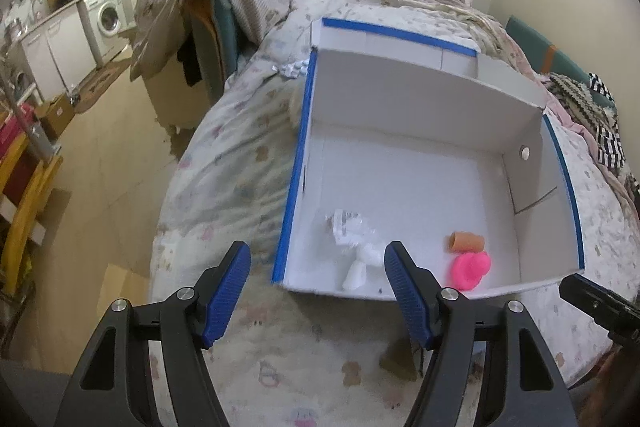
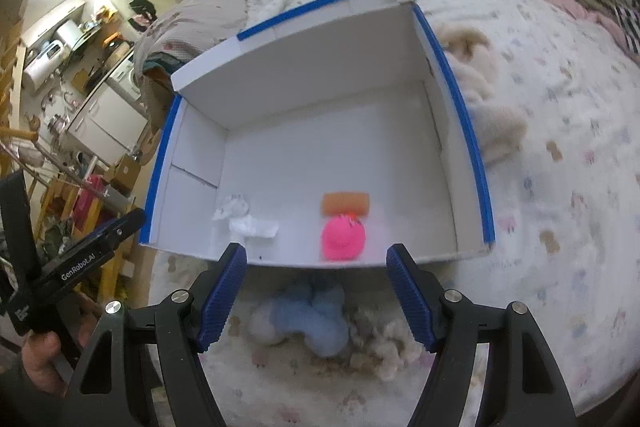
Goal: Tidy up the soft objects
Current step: 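Withdraw both open grippers from the box toward the remaining plush toys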
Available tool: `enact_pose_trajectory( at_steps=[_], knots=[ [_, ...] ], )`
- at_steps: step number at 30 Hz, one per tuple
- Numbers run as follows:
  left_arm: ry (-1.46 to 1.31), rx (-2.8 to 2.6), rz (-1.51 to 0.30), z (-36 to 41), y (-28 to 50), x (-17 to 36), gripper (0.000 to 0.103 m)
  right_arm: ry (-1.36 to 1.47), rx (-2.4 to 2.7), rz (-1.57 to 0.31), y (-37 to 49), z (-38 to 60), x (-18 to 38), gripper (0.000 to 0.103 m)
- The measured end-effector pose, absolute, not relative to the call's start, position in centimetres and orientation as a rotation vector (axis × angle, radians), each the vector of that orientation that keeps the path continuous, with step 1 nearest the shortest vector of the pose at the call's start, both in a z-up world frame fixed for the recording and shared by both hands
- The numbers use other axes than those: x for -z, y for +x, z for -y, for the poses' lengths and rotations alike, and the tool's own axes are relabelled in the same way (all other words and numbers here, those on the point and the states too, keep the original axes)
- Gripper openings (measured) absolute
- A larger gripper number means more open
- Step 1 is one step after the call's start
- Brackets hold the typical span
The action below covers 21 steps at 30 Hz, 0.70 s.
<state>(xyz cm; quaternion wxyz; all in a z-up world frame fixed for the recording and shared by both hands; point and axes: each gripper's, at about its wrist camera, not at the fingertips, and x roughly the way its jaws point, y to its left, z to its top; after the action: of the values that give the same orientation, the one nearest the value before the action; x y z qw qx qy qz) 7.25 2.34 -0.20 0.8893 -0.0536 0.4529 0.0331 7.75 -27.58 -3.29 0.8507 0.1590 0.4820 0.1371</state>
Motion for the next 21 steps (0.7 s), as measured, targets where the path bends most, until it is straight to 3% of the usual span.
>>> enact_pose_trajectory(
  at_steps=[13, 21],
  knots=[
    [-0.098, -0.040, -1.104, -1.5, 7.1, 4.3, 0.067, 0.428, -0.217, -1.182, 7.0, 28.2, 7.2, 0.076],
    [-0.074, 0.121, -1.230, 3.0, 7.4, 7.5, 0.067, 0.427, -0.186, -1.234, 7.6, 28.1, 8.8, 0.076]
  ],
)
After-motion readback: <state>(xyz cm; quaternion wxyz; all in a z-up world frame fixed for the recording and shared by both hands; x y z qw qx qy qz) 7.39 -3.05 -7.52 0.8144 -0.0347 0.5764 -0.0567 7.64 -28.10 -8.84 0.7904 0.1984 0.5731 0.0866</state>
